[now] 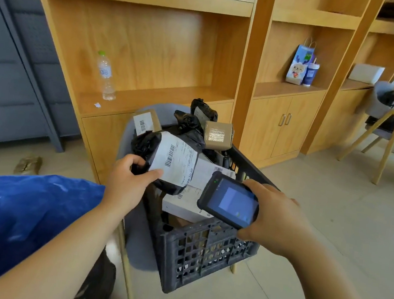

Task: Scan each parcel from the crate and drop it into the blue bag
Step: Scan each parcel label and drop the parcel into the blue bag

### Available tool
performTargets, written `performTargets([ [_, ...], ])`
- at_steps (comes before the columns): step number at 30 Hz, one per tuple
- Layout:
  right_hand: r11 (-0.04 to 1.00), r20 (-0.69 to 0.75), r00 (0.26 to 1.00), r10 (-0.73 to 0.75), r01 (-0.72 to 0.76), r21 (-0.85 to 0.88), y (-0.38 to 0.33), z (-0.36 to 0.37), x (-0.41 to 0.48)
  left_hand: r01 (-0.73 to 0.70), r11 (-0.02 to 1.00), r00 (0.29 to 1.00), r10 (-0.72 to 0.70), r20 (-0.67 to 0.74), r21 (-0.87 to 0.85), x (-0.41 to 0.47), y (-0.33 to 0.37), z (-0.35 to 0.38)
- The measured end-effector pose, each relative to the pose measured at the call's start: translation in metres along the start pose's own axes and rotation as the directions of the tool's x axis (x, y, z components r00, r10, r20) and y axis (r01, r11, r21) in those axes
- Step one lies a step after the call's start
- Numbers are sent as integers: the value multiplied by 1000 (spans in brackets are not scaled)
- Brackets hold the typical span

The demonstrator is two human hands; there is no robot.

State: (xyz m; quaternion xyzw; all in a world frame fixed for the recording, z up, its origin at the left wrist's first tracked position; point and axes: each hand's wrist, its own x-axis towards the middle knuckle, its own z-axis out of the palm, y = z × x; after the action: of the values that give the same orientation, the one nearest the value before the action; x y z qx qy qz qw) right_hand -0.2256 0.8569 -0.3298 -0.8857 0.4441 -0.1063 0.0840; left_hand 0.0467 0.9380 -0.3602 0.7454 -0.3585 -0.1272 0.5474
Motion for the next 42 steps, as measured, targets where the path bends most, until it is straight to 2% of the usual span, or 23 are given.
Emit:
performTargets([
  [5, 999, -40, 999, -32, 32, 1, -15, -5, -8, -8, 1000, 1000, 7, -17, -10, -7, -5, -25],
  [10, 999, -74, 997, -32, 31, -18, -29, -5, -14, -33, 999, 994, 31, -100, -22, -18, -7, -46],
  [13, 998, -83, 995, -63, 61, -22, -44, -3, -15, 11, 999, 991, -17, -135, -46, -26, -14, -65],
  [20, 982, 29, 982, -186, 187, -33, -91, 6, -14, 74, 996, 960, -86, -265, -54, -48, -49, -122],
  [27, 961, 49, 960, -276, 277, -23, -124, 13, -12, 134, 991, 915, -124, -385, 0, -60, -77, -164],
  [34, 942, 71, 941, -331, 334, -22, -145, 21, -11, 170, 985, 892, -146, -429, 16, -70, -94, -186],
  [42, 925, 111, 920, -376, 379, -7, -175, 39, -10, 345, 934, 784, -340, -520, -90, -86, -140, -215],
])
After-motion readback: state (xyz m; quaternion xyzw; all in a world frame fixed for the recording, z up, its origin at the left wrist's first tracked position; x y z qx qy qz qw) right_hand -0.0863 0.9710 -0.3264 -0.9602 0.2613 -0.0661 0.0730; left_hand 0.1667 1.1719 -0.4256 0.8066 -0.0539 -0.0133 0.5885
